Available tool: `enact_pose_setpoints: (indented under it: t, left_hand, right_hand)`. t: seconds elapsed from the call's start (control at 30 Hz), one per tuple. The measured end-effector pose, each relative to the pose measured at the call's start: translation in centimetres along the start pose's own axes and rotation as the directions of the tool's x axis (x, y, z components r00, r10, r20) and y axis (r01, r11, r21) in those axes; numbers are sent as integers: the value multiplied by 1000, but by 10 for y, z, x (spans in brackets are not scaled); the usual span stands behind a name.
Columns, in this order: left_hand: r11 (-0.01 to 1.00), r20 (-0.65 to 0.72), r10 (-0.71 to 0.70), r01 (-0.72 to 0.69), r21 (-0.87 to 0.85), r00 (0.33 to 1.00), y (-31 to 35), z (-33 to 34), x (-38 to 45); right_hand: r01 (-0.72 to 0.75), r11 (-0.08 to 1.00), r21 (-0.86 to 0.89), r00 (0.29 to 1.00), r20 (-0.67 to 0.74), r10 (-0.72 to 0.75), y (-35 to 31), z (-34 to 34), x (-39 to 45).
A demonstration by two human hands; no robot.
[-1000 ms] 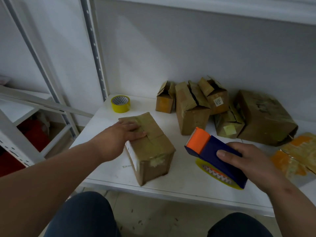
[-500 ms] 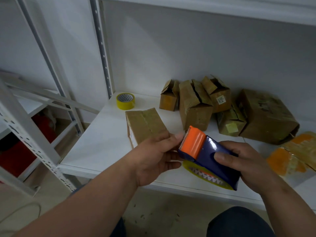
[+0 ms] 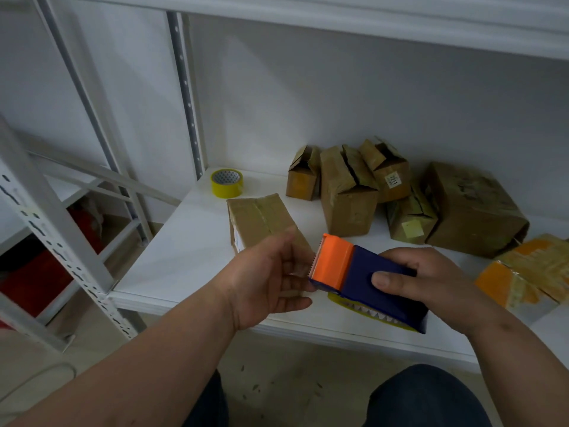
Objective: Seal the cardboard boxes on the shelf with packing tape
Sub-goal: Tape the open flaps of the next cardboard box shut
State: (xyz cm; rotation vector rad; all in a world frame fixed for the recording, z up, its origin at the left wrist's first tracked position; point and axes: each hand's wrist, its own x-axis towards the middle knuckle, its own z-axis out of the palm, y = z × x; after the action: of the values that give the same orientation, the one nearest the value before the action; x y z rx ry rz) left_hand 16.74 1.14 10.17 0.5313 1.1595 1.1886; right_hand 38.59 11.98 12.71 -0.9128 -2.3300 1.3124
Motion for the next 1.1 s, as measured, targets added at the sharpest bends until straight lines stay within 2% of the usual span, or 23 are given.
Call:
enact_pose_setpoints:
  t: [0.13,0.23,0.37,0.5,0.6,0.67,0.9,1.1]
  left_hand:
    - [981,-125,85,-62,184,989,-2,-1,2]
    - [936,-223,198,-117,331,954,3,-2,0]
    - [868,-265,310,-158,470,913,14,-9,-3]
    - [898,-313,337,-204,390,888,29,-23,-6]
    - [931,-422,335,-228,284,842,48,-52,-13]
    - [937,-476,328,-215,277,816,53,-68,-16]
    - [971,-564,230,-149,187,793,30,-70,2]
    - [979,-654,204,-160,128,728,14,-74,12]
  right_hand:
    - [22,993,-116,999,43,-17,-4,-1,9]
    - [30,992,-123,997,71,-22,-7,-2,16]
    - [51,990,-129,989,144,-32,-10,-1,26]
    - [64,985,-161,985,167,-37,-14,-11,38]
    - [-6,980,-199,988,148,36,-10,-32,45]
    - [-59,970,-236,988,124,90,-7,-46,51]
    - [-146,898,-415,972,107,208,-15,-66,95]
    - [-145,805,-575,941,170,291,-24,-59,131]
